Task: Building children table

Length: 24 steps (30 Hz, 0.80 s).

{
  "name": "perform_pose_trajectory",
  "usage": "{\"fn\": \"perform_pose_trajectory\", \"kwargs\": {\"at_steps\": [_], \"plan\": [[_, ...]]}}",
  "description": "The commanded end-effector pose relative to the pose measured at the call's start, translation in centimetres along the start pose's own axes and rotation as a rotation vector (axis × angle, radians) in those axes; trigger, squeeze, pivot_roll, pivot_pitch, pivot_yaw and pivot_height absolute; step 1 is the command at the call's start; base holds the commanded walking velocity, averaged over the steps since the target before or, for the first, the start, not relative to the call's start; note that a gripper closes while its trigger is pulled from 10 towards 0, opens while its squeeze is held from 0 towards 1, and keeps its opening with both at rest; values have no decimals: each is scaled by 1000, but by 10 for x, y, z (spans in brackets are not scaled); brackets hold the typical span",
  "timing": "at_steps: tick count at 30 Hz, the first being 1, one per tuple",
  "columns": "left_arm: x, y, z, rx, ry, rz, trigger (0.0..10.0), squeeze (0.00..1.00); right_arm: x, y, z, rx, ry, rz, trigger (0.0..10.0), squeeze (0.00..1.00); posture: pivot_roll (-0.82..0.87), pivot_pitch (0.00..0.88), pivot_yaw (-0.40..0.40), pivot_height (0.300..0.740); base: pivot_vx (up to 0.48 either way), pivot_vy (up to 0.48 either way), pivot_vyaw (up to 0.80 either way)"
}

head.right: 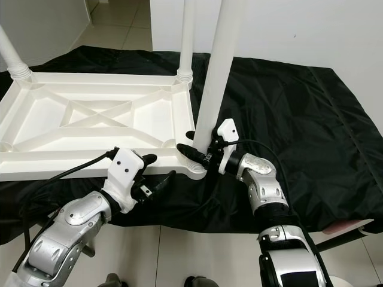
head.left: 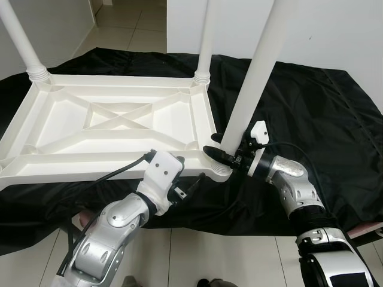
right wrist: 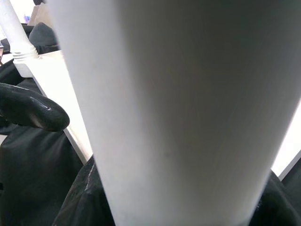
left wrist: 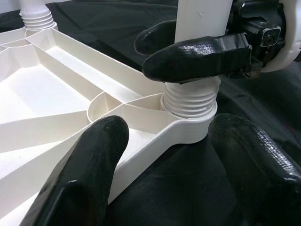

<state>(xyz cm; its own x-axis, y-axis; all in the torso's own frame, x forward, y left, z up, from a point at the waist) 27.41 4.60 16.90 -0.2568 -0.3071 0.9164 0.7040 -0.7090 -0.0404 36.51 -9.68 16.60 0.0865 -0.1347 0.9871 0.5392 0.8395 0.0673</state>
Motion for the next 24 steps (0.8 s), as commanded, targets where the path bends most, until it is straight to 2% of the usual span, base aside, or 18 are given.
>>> {"fn": "perform_pose_trajectory", "kwargs": {"at_steps": [1, 6, 7, 13, 14, 15, 17, 19, 22, 24], "plan": [[1, 0, -5, -30, 8, 0, 10000, 0, -7, -3, -1, -24, 21, 21, 10000, 0, 3, 94, -47, 740, 0, 0, 0], [1, 1, -3, -23, 19, 5, 10000, 0, -7, -2, -1, -55, 33, 17, 10000, 0, 0, 97, -45, 740, 0, 0, 0], [1, 1, -3, -19, 22, 7, 10000, 0, -6, -1, 2, -61, 40, 10, 0, 0, -2, 101, -47, 740, 0, 0, 0], [0, 1, -2, -17, 21, 10, 10000, 0, -5, -1, 7, -78, 26, -3, 0, 0, -6, 103, -46, 740, 0, 0, 0], [0, 2, -2, -17, 19, 11, 10000, 0, -5, -1, 7, -87, 25, -3, 10000, 0, -8, 104, -46, 740, 0, 0, 0], [0, 2, -2, -15, 17, 13, 10000, 0, -3, 0, 5, -145, 17, -11, 10000, 0, -10, 108, -48, 740, 0, 0, 0], [0, 2, -2, -15, 17, 13, 10000, 0, -3, 0, 5, -145, 17, -11, 10000, 0, -10, 108, -48, 740, 0, 0, 0], [0, 2, -2, -14, 17, 15, 10000, 0, -2, 0, 0, -212, 18, -16, 10000, 0, -10, 111, -49, 740, 0, 0, 0], [-1, 2, -1, -11, 21, 18, 10000, 0, -1, 1, -1, -248, 23, -27, 10000, 0, -10, 113, -50, 740, 0, 0, 0], [-3, 2, 0, -1, 28, 29, 10000, 0, 2, 4, -4, -363, 14, -61, 10000, 0, -10, 113, -51, 740, 0, 0, 0]]}}
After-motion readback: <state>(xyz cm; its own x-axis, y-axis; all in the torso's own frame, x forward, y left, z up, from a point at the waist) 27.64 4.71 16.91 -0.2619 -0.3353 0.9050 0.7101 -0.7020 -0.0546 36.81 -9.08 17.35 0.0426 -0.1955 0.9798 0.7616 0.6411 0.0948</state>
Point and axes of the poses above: a point about 5 cm out from each wrist's last joint towards the gripper, its own y axis pointing out of the wrist towards the gripper, its own x axis along the axis of the wrist's last joint, z = x × y, the point moved 5 cm from there along y, pointing out of the wrist towards the gripper, and after that the axes turned 15 degrees about y, right-handed, at the moved point
